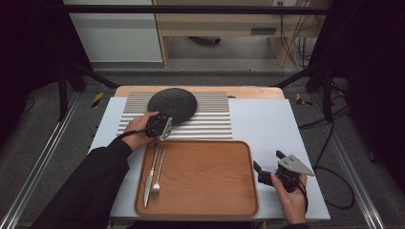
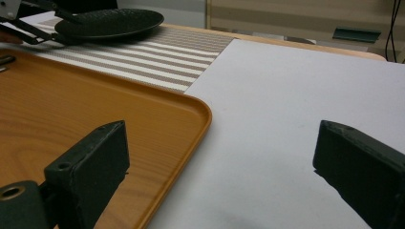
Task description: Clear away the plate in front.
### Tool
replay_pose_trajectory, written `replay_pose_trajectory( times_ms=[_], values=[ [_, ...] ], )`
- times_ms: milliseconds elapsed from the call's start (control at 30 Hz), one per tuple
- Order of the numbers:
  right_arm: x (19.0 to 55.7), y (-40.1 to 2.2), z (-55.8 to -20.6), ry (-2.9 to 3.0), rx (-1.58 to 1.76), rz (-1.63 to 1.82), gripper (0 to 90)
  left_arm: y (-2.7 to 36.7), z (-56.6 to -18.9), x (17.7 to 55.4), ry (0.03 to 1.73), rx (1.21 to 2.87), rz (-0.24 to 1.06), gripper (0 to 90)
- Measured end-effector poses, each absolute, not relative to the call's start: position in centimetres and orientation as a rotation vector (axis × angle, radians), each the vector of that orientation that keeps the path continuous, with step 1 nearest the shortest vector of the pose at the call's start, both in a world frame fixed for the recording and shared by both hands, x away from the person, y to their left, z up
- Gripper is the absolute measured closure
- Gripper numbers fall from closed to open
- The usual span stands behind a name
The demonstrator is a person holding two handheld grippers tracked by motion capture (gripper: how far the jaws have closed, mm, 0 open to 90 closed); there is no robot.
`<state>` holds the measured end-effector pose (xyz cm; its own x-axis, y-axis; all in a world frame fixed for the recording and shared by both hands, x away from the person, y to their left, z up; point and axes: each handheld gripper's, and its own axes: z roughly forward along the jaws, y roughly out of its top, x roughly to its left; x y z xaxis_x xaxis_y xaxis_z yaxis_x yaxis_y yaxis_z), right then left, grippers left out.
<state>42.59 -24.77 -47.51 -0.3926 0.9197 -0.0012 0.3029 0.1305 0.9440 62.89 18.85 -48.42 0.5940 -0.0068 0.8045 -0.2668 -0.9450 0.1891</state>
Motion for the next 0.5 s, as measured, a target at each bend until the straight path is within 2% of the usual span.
replay_pose_trajectory(
  times_ms=[100, 167, 233, 500],
  values=[
    [42.59, -24.78, -47.50, 1.788, 1.181, 1.269, 5.2, 18.78, -48.53, 62.81, -0.244, 2.551, 1.262, 63.4],
    [42.58, -24.78, -47.50, 1.787, 1.184, 1.271, 5.2, 18.75, -48.66, 62.69, -0.273, 2.562, 1.258, 71.6],
    [42.59, -24.80, -47.51, 1.788, 1.185, 1.273, 5.3, 18.71, -48.74, 62.62, -0.276, 2.566, 1.255, 75.5],
    [42.60, -24.86, -47.51, 1.786, 1.187, 1.276, 5.3, 18.78, -48.73, 62.46, -0.299, 2.560, 1.271, 77.6]
  ],
)
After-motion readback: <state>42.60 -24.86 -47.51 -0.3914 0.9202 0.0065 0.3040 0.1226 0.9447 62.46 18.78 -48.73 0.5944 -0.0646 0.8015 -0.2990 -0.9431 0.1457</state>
